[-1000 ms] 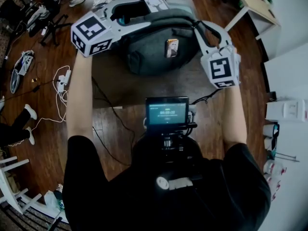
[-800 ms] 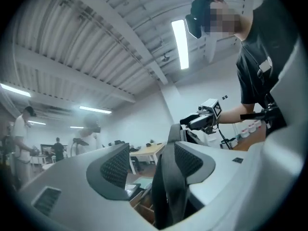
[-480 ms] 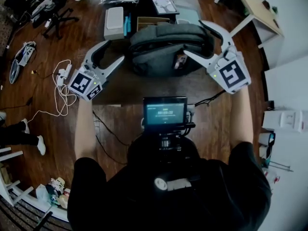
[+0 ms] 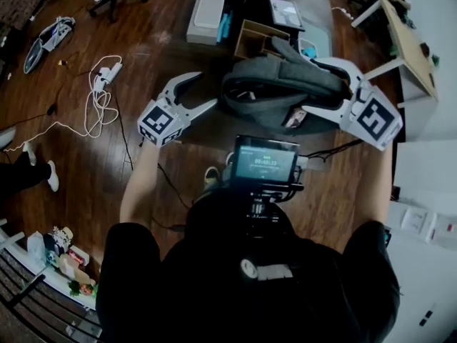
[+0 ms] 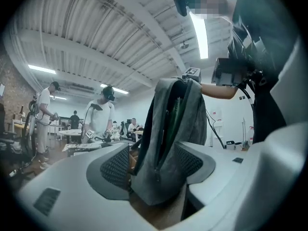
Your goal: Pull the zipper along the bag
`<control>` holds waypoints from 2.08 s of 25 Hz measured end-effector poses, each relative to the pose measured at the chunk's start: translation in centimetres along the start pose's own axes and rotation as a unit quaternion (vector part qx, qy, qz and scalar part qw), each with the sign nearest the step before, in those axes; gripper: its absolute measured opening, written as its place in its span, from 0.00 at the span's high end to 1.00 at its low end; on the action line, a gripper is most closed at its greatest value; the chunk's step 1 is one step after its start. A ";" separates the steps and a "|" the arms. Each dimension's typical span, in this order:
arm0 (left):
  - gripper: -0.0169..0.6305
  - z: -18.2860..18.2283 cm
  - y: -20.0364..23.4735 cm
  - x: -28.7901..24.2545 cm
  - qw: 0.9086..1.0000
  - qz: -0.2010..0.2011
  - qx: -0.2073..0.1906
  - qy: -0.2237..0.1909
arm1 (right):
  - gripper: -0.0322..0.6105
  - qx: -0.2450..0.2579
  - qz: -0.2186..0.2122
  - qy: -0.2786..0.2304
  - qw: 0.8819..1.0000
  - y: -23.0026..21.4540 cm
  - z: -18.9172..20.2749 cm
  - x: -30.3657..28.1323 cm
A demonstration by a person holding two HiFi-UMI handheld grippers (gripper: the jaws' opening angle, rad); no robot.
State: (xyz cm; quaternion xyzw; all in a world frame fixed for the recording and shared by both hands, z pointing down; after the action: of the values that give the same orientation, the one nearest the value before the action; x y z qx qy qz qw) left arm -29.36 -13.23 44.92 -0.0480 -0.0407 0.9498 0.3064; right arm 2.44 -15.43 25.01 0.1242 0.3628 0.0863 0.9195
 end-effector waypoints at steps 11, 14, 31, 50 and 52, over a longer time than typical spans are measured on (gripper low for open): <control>0.53 5.1 -1.4 -4.6 0.995 -0.067 -0.046 0.051 | 0.68 0.016 0.010 0.008 1.000 -2.4 0.6 0.2; 0.53 6.0 -0.7 -4.7 0.993 -0.086 -0.049 0.059 | 0.68 0.004 0.013 0.008 1.000 -3.9 1.4 -0.1; 0.58 7.2 -3.2 -9.7 0.923 -0.318 -0.179 0.125 | 0.68 -0.019 0.013 -0.001 1.000 -6.3 2.6 -1.2; 0.96 7.5 -2.0 -11.9 0.898 -0.282 -0.302 0.153 | 0.68 -0.020 0.032 -0.001 0.999 -6.1 3.0 -1.2; 0.96 7.2 -1.7 -11.5 0.899 -0.274 -0.304 0.155 | 0.67 -0.016 0.040 -0.003 0.999 -6.3 3.2 -1.0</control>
State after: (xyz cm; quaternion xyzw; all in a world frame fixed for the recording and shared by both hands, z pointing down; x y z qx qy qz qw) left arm -19.98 -18.97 53.03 -0.2726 -0.2906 0.7502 0.5276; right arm 4.38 -22.20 26.10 0.1236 0.3530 0.1282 0.9185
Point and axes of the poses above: the fingertips, and each gripper's own axes: x backward along the fingers, y to its left, z out of its underside, the point moved 10 cm from there along x, backward along the fingers, and after that the axes turned 6 degrees about -x, right-handed, at the moved point
